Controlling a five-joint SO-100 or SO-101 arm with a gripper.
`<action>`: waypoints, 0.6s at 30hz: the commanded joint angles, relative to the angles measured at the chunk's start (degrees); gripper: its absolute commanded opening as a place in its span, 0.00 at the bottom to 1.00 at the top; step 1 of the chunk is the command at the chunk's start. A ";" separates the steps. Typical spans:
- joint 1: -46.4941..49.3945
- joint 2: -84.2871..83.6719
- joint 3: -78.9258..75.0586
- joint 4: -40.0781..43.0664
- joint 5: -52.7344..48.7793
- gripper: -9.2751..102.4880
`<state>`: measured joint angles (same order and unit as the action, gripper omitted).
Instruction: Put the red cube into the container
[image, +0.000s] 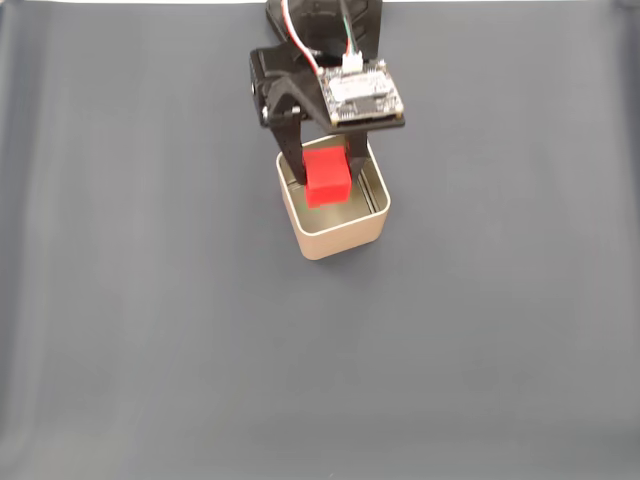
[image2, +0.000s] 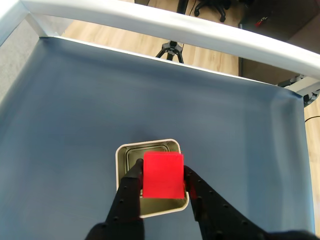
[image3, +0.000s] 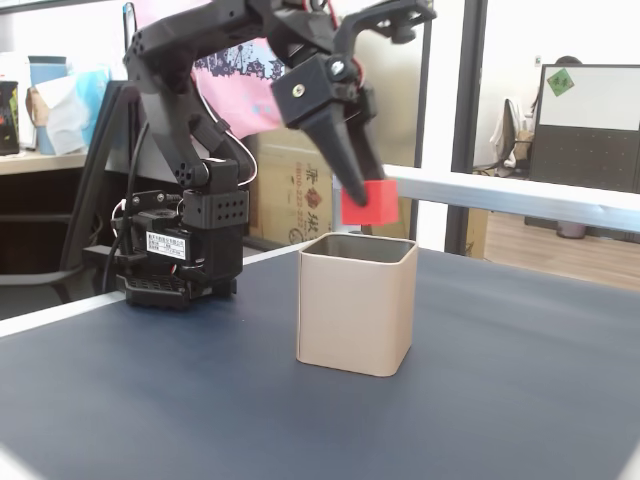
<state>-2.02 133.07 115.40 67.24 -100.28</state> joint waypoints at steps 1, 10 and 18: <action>-0.62 4.13 1.49 -0.09 -0.53 0.08; -0.97 6.94 4.66 0.00 1.05 0.08; -0.62 7.38 5.27 0.18 2.37 0.08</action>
<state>-3.25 138.87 121.29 67.24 -98.61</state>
